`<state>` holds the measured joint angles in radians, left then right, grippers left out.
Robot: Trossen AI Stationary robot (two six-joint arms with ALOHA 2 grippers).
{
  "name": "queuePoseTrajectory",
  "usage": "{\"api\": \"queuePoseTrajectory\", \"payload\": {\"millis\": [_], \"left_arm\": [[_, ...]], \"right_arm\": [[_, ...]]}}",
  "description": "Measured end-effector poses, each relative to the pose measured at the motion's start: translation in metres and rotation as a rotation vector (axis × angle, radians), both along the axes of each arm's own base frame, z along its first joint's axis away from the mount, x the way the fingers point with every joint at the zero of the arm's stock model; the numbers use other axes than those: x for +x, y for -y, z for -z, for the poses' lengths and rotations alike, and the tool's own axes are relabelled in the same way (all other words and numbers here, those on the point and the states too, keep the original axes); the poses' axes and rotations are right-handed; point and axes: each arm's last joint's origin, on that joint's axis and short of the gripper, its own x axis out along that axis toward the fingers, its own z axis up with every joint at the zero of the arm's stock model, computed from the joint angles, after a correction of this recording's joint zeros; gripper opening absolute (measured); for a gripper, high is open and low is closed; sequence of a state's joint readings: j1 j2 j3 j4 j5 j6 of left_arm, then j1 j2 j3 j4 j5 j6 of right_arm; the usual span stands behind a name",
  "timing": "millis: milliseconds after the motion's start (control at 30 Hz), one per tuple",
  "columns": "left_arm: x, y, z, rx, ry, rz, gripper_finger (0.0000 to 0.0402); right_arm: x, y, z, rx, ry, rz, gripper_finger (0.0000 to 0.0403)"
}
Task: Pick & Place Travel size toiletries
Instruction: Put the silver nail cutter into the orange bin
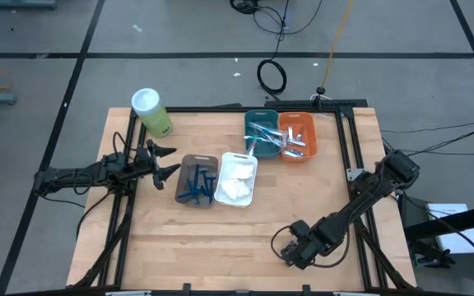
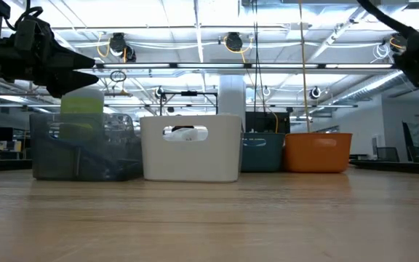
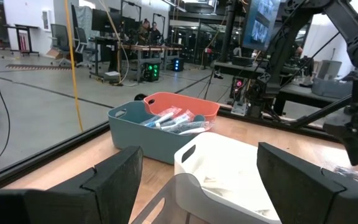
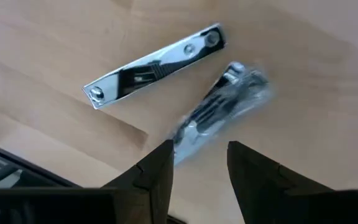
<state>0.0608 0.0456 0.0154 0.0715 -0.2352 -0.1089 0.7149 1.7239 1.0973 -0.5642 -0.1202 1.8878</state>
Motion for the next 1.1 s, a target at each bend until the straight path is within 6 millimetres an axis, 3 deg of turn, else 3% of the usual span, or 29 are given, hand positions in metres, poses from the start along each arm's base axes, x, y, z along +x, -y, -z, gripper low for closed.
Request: {"api": "queuePoseTrajectory", "payload": {"millis": [467, 633, 867, 1100], "left_arm": [[0.000, 0.000, 0.000, 0.000, 0.000, 0.000, 0.0306], [0.000, 0.000, 0.000, 0.000, 0.000, 0.000, 0.0306], [0.000, 0.000, 0.000, 0.000, 0.000, 0.000, 0.0306], [0.000, 0.000, 0.000, 0.000, 0.000, 0.000, 0.0306]], "right_arm": [[0.012, -0.012, 0.033, 0.011, -0.022, 0.023, 0.0139], [0.011, -0.011, 0.035, -0.002, -0.027, -0.001, 0.0126], [0.010, -0.010, 0.035, -0.017, -0.022, -0.062, 0.0055], [-0.005, 0.002, 0.015, -0.076, -0.064, -0.110, 0.0054]]}}
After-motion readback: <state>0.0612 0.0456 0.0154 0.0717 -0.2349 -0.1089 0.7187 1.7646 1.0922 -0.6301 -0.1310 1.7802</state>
